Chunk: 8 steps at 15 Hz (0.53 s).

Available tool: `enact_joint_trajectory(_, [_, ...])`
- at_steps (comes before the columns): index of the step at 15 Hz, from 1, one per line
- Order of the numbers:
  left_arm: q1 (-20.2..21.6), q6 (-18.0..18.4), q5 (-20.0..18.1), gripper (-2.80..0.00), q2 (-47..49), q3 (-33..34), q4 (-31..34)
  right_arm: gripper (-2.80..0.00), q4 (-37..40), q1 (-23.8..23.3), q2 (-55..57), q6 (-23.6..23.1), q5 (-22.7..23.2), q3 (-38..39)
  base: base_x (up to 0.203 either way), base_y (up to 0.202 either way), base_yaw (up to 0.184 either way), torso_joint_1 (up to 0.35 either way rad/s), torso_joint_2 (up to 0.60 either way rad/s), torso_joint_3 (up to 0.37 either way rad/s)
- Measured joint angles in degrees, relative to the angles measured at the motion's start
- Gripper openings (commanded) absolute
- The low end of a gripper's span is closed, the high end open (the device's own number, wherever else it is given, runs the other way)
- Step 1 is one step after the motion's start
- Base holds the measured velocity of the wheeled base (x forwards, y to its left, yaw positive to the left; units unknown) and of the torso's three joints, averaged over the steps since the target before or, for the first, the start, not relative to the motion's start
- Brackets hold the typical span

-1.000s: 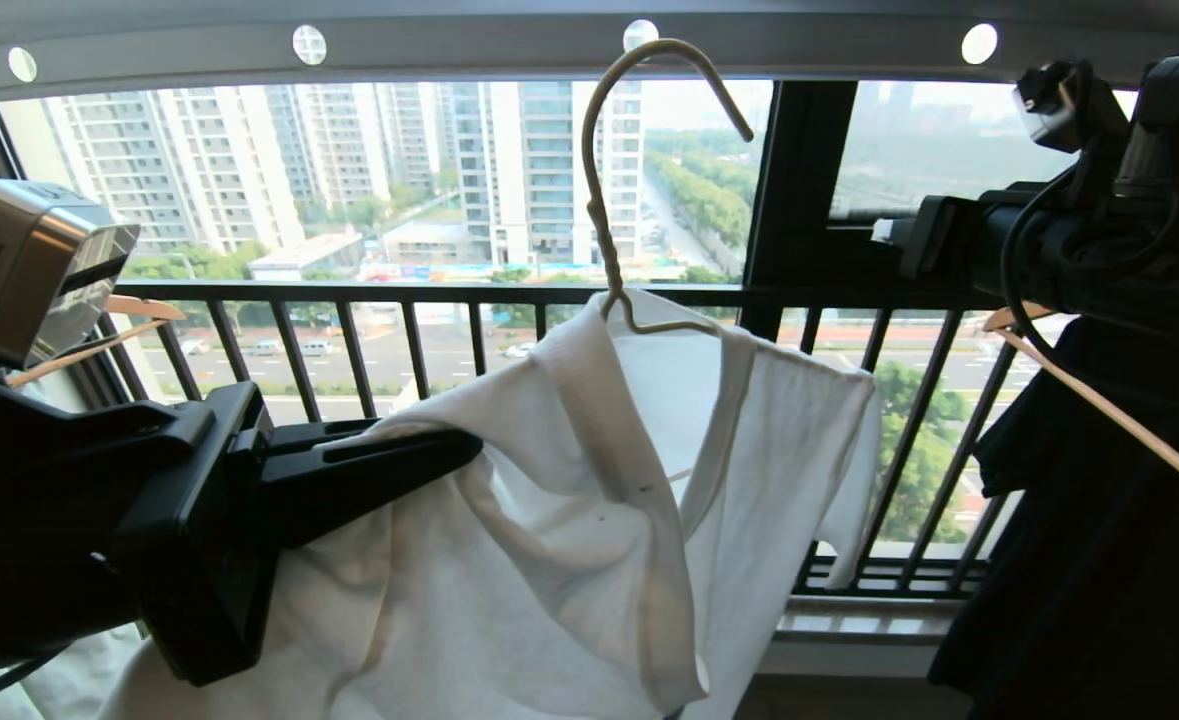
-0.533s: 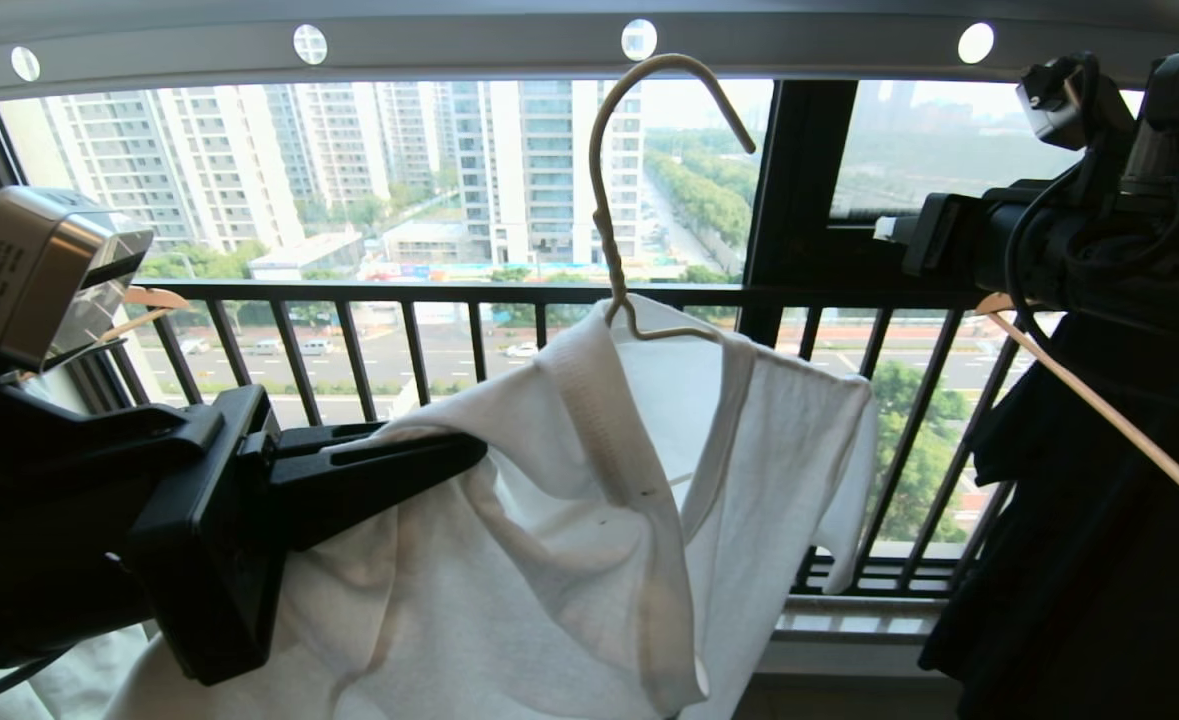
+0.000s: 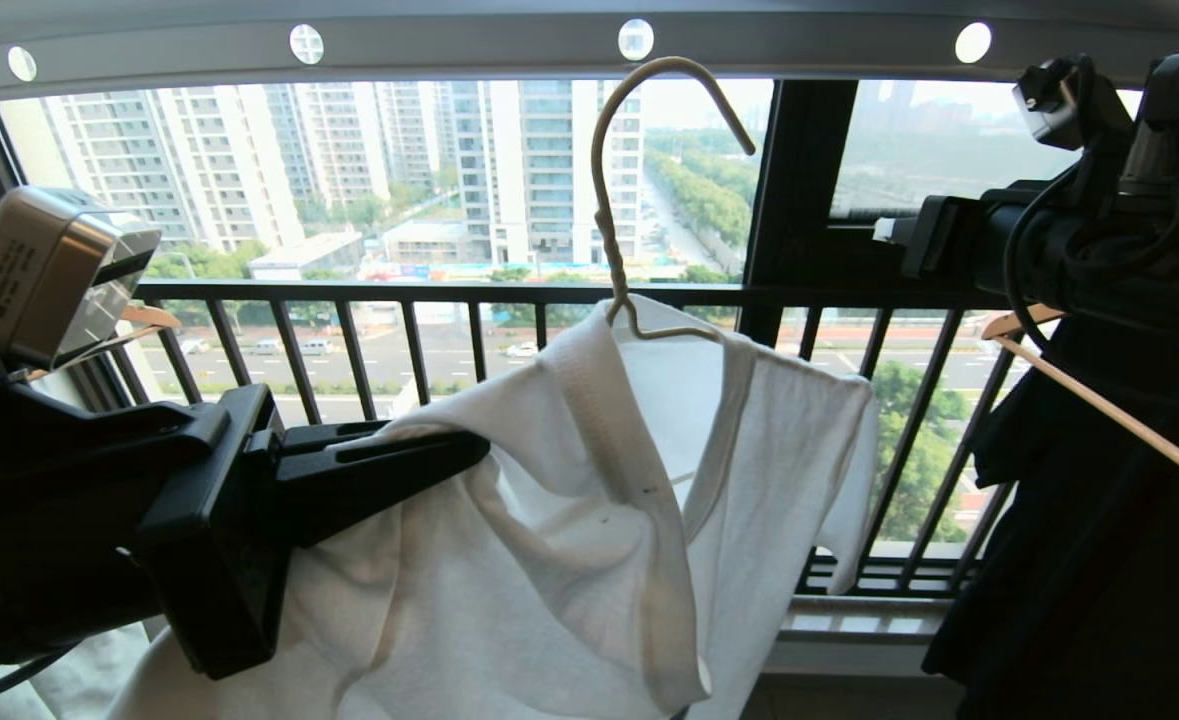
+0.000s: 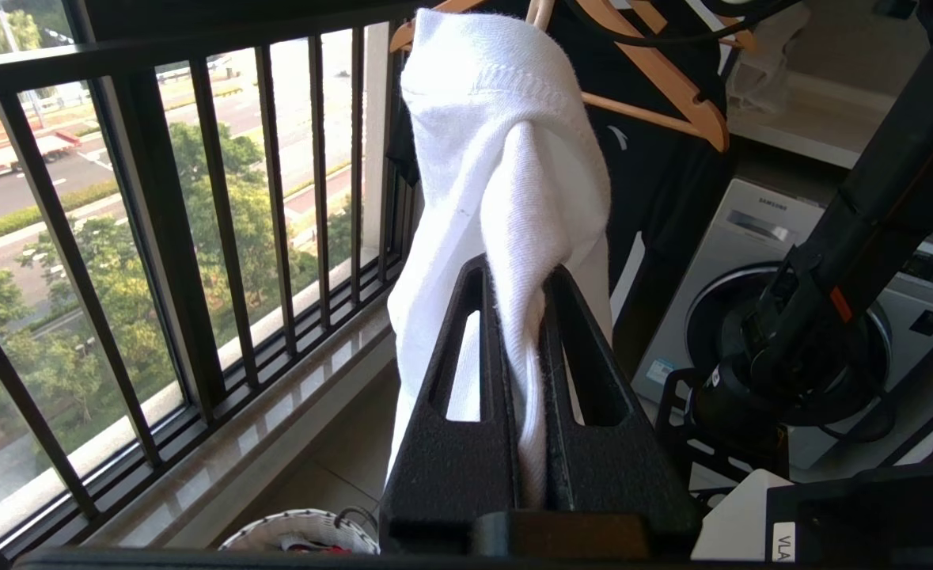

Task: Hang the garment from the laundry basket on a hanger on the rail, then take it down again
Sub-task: Hang the clothes rack on the clothesline

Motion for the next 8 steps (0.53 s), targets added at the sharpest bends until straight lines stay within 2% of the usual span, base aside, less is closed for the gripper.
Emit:
enact_joint_trajectory(3, [0.1, 0.0, 0.1, -2.8, 0.1, -0.2, -0.2, -2.8, 0.0, 0.4, 0.9, -0.3, 0.2, 0.9, 0.0, 0.0, 0.0, 0.0, 0.0, 0.0])
enact_joint_trajectory(6, [0.1, 0.1, 0.1, -2.8, 0.7, -0.2, -0.2, -2.8, -0.1, 1.5, 1.0, -4.4, 1.2, 3.7, 0.0, 0.0, 0.0, 0.0, 0.0, 0.0])
enact_joint_trajectory(8, [0.1, 0.1, 0.3, -2.8, 0.9, -0.2, -0.2, -2.8, -0.1, 2.4, 1.0, -5.1, 1.3, 4.4, 0.0, 0.0, 0.0, 0.0, 0.0, 0.0])
